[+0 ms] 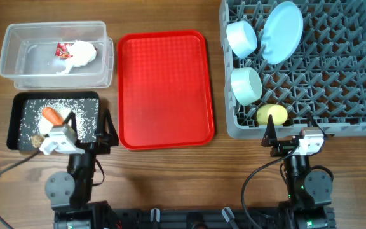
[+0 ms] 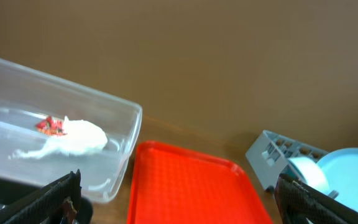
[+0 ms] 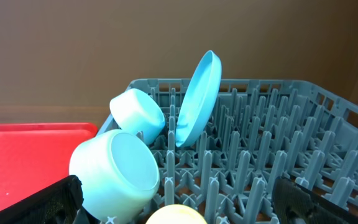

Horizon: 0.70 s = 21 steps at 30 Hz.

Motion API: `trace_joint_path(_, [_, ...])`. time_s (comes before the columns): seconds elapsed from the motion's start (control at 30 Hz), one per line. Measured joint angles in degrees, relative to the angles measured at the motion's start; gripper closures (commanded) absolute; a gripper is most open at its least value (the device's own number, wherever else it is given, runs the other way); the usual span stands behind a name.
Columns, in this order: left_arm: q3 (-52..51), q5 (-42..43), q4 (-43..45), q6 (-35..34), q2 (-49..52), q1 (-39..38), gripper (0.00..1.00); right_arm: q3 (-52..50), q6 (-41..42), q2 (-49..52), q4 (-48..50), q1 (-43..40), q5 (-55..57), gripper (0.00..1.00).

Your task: Sort waste into correct bins and load items into the dishwasher rack

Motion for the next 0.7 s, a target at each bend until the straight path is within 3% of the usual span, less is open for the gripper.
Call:
trace_joint_path(0.2, [-4.28, -0.68, 0.83, 0.00, -6.45, 0.00, 0.00, 0.00, 0.02, 0.00, 0.02, 0.00, 0.00, 0.00])
trace_joint_path(0.7, [-8.98, -3.02, 1.57, 0.00, -6.93, 0.00, 0.00, 0.00, 0.02, 0.00, 0.02, 0.00, 0.00, 0.01])
